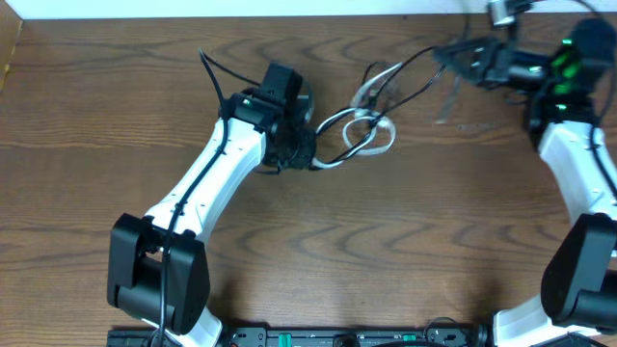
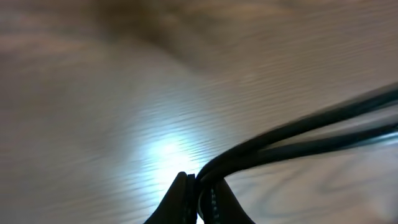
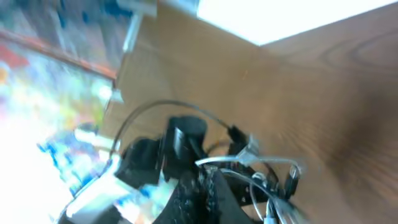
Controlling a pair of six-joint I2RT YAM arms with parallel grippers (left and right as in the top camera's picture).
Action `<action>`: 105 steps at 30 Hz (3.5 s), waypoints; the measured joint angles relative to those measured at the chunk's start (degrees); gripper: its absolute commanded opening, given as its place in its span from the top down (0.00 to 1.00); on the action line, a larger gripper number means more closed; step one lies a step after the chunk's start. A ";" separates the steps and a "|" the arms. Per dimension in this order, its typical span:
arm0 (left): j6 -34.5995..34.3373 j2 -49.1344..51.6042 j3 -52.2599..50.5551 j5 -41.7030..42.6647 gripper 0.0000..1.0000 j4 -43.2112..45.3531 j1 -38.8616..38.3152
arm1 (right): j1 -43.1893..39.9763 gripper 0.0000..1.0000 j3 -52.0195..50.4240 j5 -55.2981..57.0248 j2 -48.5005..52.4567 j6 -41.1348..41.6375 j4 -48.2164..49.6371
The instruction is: Untangle cables
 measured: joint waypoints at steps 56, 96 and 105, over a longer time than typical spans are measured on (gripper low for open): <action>-20.59 -22.73 0.61 12.04 0.92 25.42 0.79 | 8.63 0.38 0.96 19.98 -1.05 -57.00 -65.79; -14.97 -22.62 0.61 13.38 0.92 19.41 0.72 | 21.99 0.38 2.95 20.35 0.76 -59.04 -54.75; -14.97 -22.51 0.61 13.38 0.93 19.43 0.72 | 28.96 0.97 2.95 28.24 5.20 -59.43 -57.20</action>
